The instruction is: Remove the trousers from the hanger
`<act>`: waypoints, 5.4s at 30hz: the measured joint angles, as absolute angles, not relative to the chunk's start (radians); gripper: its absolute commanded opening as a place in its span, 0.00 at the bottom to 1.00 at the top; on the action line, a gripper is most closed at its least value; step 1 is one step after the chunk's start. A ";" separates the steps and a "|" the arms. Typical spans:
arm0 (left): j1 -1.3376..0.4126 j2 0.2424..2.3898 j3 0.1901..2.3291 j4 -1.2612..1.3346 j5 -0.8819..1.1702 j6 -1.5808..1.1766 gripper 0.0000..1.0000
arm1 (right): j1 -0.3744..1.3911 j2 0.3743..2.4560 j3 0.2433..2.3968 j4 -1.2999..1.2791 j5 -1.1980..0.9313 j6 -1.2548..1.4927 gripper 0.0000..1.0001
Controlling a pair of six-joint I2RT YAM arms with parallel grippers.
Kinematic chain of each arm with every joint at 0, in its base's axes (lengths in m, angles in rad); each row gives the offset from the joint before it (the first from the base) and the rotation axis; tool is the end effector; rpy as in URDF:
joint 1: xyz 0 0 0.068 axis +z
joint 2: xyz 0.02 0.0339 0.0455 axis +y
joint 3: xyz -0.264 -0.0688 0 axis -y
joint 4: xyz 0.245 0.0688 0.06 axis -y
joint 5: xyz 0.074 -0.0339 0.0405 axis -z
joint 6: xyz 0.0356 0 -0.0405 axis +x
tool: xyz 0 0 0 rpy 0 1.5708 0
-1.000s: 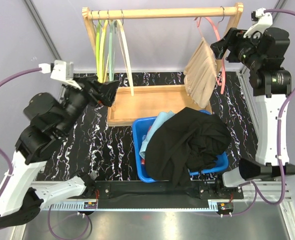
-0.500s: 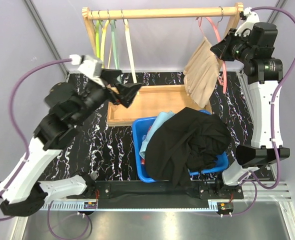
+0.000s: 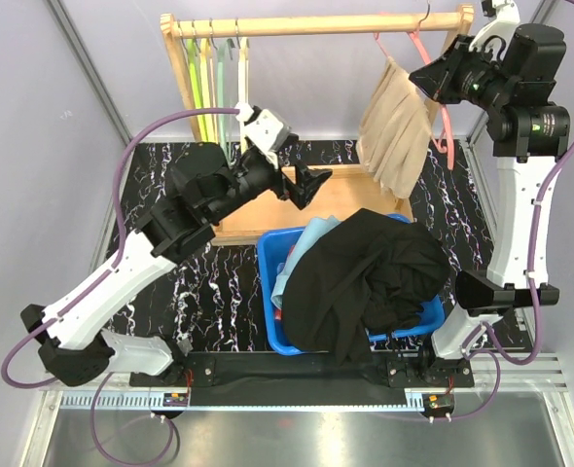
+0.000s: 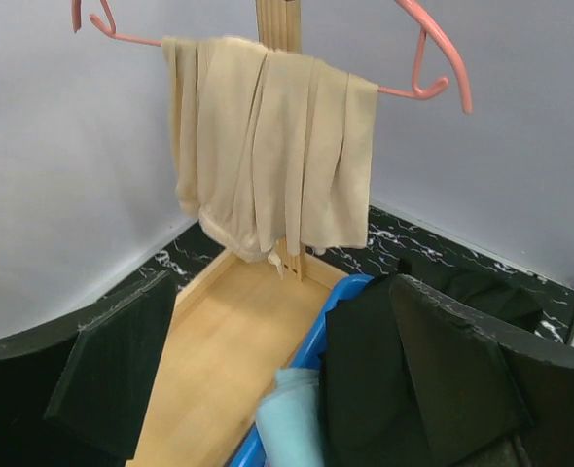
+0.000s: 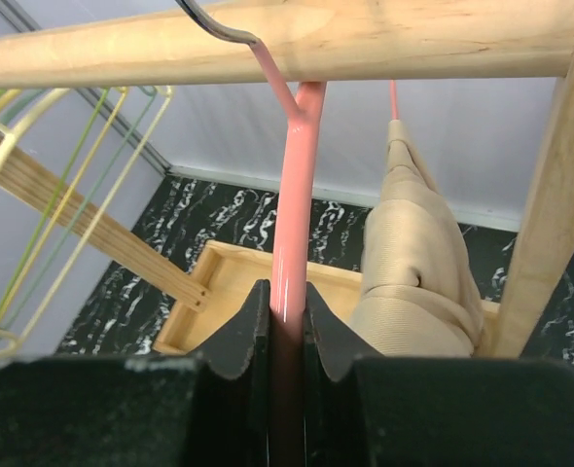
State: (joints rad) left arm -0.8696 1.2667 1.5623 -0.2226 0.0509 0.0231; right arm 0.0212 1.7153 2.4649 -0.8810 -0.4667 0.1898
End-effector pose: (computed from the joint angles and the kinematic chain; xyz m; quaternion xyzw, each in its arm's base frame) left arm 0.1709 -0.2053 0.5021 0.3106 0.6059 -0.3165 0.6605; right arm 0.3009 0.0224 0.5717 -0.0903 0.7419 0.2405 0.6194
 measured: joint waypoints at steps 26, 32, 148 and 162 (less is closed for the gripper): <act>-0.945 1.711 1.645 0.081 -0.030 0.161 0.99 | 0.013 1.494 2.140 -0.710 -0.709 0.434 0.00; -0.944 1.821 1.769 0.079 -0.107 0.166 0.77 | 0.013 1.452 2.093 -0.689 -0.728 0.445 0.00; -1.139 0.648 0.916 -0.310 -0.262 -0.091 0.99 | 0.496 2.017 2.646 -0.781 -0.242 0.202 0.00; -1.139 0.583 0.889 -0.364 -0.363 -0.131 0.99 | 0.599 2.057 2.645 -0.702 -0.123 0.150 0.62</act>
State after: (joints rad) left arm -1.1389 0.5835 0.8894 -0.3645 -0.3630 -0.1307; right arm 0.5995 2.0567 2.6453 -0.7017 -0.1234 0.1501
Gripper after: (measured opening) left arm 0.988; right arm 0.459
